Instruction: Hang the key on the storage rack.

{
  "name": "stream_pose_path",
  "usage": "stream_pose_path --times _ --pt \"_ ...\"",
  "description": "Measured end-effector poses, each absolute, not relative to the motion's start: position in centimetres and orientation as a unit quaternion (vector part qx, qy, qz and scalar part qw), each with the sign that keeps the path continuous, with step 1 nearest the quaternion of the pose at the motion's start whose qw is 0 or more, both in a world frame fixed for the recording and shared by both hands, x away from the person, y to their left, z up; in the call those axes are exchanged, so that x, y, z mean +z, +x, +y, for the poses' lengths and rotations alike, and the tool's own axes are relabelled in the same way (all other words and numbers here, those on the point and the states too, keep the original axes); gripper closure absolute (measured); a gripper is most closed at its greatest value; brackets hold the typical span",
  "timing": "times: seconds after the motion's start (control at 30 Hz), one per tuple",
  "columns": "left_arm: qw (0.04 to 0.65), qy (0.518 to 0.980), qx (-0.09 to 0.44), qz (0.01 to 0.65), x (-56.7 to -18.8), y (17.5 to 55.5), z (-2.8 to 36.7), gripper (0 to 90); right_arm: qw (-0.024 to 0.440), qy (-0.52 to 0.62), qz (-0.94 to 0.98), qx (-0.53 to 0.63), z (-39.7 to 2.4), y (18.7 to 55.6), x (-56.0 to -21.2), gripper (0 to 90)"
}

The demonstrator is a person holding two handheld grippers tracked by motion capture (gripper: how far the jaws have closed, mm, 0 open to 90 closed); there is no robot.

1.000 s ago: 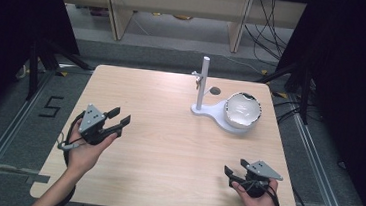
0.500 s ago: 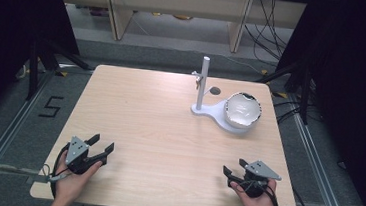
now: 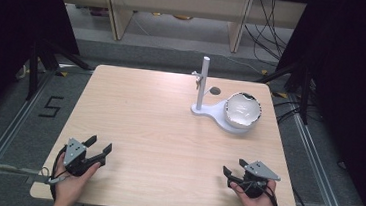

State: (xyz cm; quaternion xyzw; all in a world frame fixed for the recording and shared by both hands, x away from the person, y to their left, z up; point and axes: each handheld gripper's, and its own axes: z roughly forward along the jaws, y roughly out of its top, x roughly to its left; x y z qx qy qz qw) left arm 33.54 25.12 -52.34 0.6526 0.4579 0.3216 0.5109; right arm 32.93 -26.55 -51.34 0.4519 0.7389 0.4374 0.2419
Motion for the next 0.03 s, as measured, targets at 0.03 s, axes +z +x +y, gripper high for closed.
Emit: stream_pose_path --times 0.03 --pt "0.511 0.653 0.322 0.458 -52.34 33.54 25.12 32.9 0.246 0.451 0.740 0.434 -26.59 32.97 -51.37 32.2"
